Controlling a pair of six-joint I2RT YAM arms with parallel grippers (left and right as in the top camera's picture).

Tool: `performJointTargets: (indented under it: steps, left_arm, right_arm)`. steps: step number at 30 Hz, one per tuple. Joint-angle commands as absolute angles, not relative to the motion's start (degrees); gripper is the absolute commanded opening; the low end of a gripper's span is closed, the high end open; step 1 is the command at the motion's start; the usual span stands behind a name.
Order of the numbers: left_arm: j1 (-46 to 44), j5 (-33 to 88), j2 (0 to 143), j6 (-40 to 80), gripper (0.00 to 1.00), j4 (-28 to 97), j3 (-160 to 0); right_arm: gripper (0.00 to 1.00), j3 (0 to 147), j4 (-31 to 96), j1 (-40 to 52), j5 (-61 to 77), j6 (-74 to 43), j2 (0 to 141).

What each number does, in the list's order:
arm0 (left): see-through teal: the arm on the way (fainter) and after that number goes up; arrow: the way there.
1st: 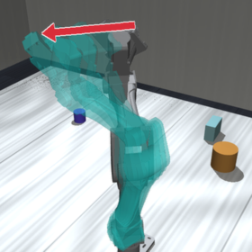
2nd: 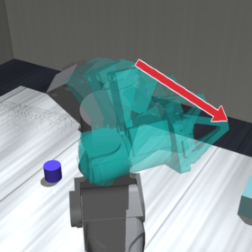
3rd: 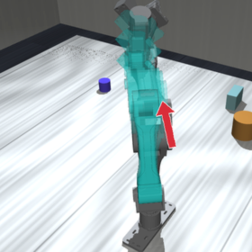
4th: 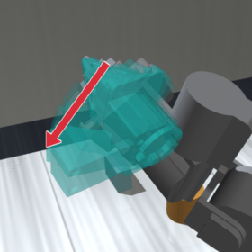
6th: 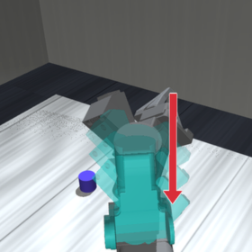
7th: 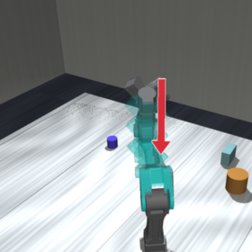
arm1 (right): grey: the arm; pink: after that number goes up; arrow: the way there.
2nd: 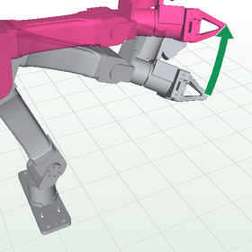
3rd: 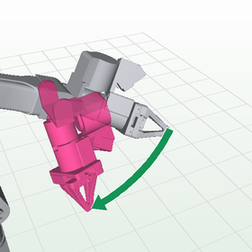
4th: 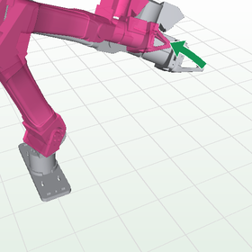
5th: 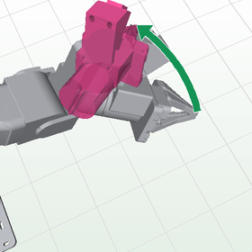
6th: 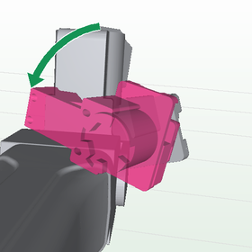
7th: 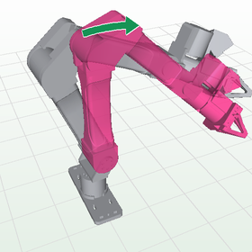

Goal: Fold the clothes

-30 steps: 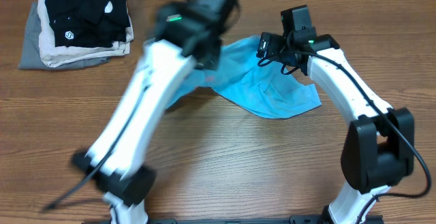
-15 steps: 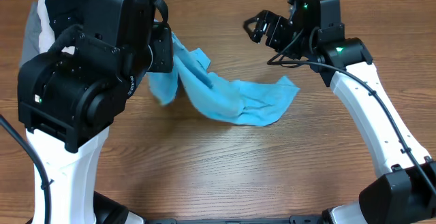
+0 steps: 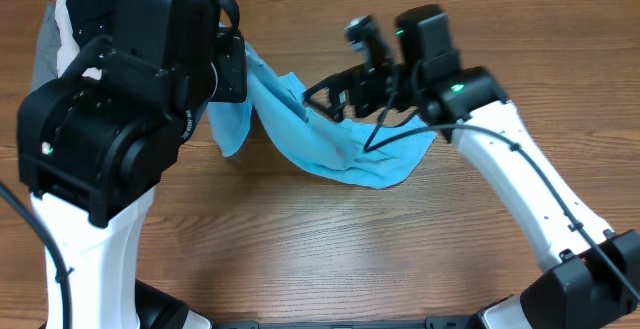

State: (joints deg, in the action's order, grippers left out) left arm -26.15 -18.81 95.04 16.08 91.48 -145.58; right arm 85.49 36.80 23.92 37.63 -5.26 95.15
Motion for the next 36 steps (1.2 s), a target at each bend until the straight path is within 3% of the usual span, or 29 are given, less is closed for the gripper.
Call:
performJointTargets:
  steps: [1,7,13,20,21,22,24,27,28,36]
  left_arm:
    - [-25.9,-12.6,94.7,13.7,0.04,90.6,-149.7]
    - [-25.9,-8.8,94.6,13.7,0.04,94.2,-154.1]
    - [-25.9,-7.9,92.0,13.0,0.04,96.8,-156.9]
    - [-25.9,-11.0,84.9,12.8,0.04,96.7,-157.7]
    - [-25.9,-11.2,83.9,12.8,0.04,96.7,-157.7]
    - [-25.9,-11.2,83.0,12.8,0.04,96.6,-157.7]
    - [-25.9,-11.2,80.8,12.8,0.04,96.3,-157.7]
    - [-25.9,-11.2,78.9,12.8,0.04,96.1,-157.7]
    - [-25.9,-11.6,78.1,12.6,0.04,96.3,-157.7]
    - [-25.9,-13.7,77.8,12.6,0.04,96.8,-157.6]
  right_arm:
    - [1.0,85.1,33.2,29.6,35.8,-0.8,95.5]
    - [1.0,85.1,30.2,36.5,23.7,-1.7,100.1]
    - [0.99,85.1,27.3,36.9,19.0,-4.9,104.3]
    - [0.87,85.1,27.5,35.1,7.3,-6.1,104.6]
    - [0.82,85.1,27.5,34.6,7.7,-6.1,104.6]
    - [0.7,85.1,27.5,34.2,7.8,-6.3,104.6]
    - [0.28,85.1,27.2,33.6,7.7,-7.1,104.6]
    - [0.17,85.1,26.4,33.4,7.7,-8.5,104.6]
    - [0.06,85.1,25.6,33.3,7.3,-9.3,104.6]
    - [0.04,85.8,26.1,29.6,2.3,-11.4,102.5]
